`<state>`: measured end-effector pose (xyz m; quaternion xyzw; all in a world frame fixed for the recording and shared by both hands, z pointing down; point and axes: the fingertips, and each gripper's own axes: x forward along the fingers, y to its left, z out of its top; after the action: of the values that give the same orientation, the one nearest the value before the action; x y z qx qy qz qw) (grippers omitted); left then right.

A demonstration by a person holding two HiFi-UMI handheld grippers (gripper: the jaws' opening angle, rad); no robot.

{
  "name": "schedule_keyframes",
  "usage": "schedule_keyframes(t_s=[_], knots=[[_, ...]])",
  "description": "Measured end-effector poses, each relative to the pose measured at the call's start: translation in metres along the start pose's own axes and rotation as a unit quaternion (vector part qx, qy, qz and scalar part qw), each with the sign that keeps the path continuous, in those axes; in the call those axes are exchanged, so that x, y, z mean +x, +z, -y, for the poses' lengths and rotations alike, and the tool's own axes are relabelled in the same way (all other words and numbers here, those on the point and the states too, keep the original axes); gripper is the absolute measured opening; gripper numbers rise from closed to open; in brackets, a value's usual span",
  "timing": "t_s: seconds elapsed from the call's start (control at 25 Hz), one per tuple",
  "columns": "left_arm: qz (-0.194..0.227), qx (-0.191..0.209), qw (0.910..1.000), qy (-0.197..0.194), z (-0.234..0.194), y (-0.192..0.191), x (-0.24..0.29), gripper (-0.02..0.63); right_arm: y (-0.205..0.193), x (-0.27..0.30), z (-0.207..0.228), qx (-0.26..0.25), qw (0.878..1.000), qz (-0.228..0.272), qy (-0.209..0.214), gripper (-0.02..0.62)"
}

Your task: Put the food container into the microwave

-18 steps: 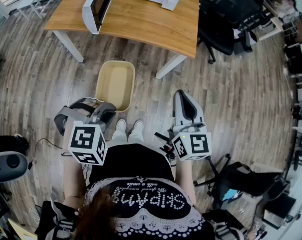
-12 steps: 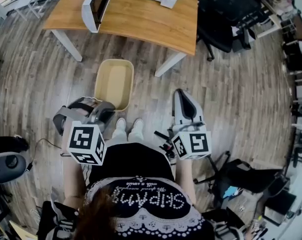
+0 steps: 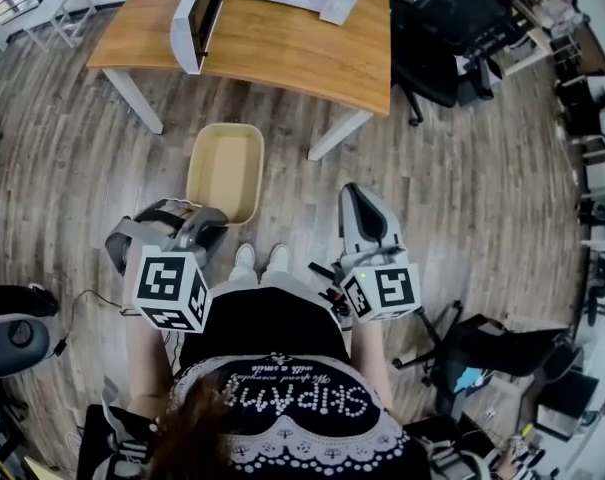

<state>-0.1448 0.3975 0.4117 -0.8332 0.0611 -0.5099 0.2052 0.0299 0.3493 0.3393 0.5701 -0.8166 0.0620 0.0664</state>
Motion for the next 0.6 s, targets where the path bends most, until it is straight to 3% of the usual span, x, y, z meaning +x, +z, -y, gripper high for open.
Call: schedule_keyframes(t_s=[0.28,0.6], knots=[[0.0,0.008,0.9999,-0.008,0.007,-0.018,-0.005,0.046,-0.006,-0.008,-0.008,0.026,0.999,0.012,-0.027,0.04],[0.004,0.014,0.9998,-0.017,-0.004,-0.019,0.003,0.046,-0.011,0.007,-0.002,0.04,0.999,0.004,-0.027,0.04]])
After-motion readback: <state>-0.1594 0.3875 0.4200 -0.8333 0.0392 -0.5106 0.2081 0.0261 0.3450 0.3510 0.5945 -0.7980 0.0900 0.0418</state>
